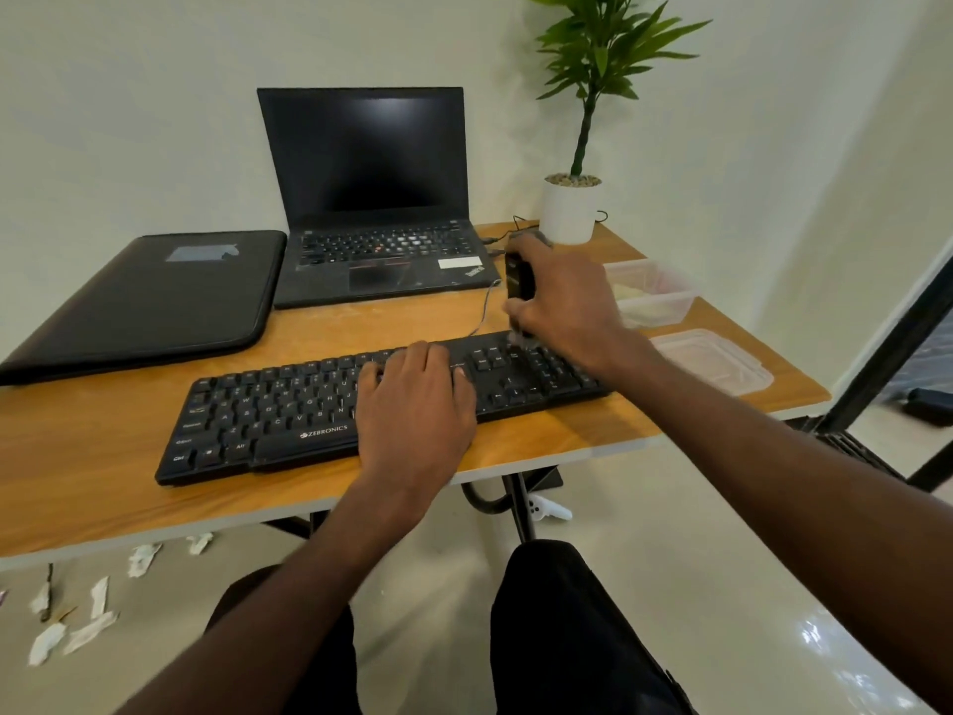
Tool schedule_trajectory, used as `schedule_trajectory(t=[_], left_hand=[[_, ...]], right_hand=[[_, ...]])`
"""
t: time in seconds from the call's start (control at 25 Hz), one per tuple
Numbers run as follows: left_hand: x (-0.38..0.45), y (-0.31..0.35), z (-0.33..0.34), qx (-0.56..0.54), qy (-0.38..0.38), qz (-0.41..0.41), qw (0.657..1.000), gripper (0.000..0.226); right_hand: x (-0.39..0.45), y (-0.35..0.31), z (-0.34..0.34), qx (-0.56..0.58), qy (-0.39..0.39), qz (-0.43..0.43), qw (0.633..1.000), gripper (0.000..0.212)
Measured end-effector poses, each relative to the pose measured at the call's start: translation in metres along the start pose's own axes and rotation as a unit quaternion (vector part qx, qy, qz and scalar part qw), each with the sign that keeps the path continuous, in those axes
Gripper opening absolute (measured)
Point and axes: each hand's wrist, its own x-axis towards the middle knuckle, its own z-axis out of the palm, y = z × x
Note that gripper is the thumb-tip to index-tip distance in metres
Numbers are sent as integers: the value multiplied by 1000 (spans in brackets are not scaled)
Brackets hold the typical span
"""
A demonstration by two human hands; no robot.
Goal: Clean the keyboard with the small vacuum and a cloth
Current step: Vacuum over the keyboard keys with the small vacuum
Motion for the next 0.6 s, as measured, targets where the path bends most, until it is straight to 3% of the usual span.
schedule_trajectory(t=[0.08, 0.24, 0.36, 0.48, 0.6], left_hand=[[-1, 2, 0, 8, 0, 1, 1000, 34], [-1, 1, -1, 7, -3, -1, 1000, 33], [-2, 2, -3, 1, -6, -4, 1000, 33], [-3, 2, -6, -2, -13, -5, 1000, 33], [-3, 2, -4, -4, -10, -7, 1000, 33]], right_hand=[[10, 0, -3, -37, 8, -1, 999, 58], [13, -28, 13, 82, -53, -83, 992, 68], [18, -10, 10, -26, -65, -77, 995, 71], [13, 18, -14, -29, -83, -20, 996, 76], [-3, 33, -27, -68, -97, -37, 992, 73]])
